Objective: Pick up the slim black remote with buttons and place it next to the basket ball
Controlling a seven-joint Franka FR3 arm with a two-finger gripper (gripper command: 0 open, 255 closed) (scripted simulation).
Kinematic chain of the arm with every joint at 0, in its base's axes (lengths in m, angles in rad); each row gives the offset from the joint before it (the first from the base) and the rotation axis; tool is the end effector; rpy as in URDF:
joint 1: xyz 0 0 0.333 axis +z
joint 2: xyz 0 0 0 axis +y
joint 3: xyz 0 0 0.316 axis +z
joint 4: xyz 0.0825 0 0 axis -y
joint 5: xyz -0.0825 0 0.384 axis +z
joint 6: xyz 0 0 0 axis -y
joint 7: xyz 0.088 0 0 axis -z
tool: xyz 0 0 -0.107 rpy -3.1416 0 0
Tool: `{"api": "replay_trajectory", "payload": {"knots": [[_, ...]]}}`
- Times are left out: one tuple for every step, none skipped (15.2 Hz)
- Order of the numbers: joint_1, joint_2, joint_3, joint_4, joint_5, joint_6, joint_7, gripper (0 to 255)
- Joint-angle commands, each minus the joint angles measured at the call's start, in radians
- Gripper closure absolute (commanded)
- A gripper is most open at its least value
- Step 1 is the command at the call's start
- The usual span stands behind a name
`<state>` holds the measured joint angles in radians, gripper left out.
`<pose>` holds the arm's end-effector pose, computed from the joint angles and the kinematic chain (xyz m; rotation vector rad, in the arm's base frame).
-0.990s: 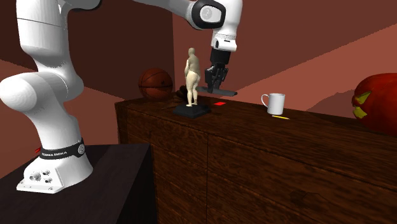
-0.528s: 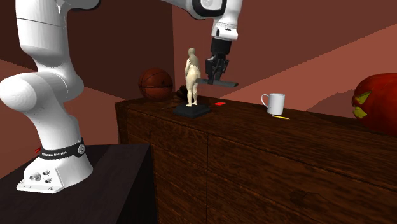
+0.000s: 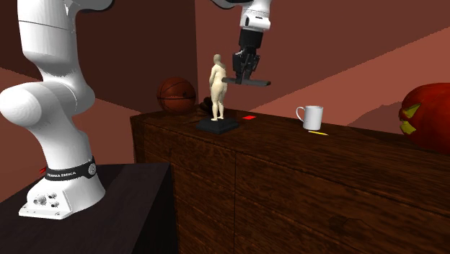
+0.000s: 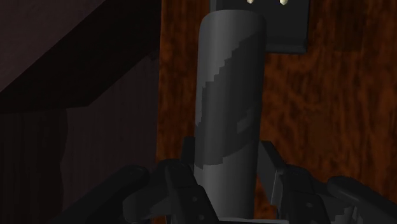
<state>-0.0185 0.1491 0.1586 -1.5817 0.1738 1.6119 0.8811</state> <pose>0.5878 0.0950 0.5398 -2.7983 1.1156 0.2995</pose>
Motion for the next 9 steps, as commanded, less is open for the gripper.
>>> {"api": "replay_trajectory", "payload": {"knots": [[-0.001, 0.003, 0.000, 0.032, -0.001, -0.029, 0.004, 255], [-0.001, 0.004, 0.000, 0.047, -0.001, -0.043, 0.007, 255], [-0.001, 0.006, 0.000, 0.063, -0.001, -0.057, 0.009, 255], [-0.001, 0.008, 0.000, 0.080, -0.001, -0.071, 0.012, 255], [-0.001, 0.011, 0.000, 0.096, -0.002, -0.085, 0.014, 255], [0.000, 0.014, 0.000, 0.114, -0.002, -0.099, 0.017, 255], [0.000, 0.017, 0.000, 0.131, -0.002, -0.113, 0.019, 255], [0.000, 0.020, 0.000, 0.149, -0.003, -0.128, 0.022, 255], [0.000, 0.024, 0.001, 0.168, -0.003, -0.142, 0.025, 255]]}}
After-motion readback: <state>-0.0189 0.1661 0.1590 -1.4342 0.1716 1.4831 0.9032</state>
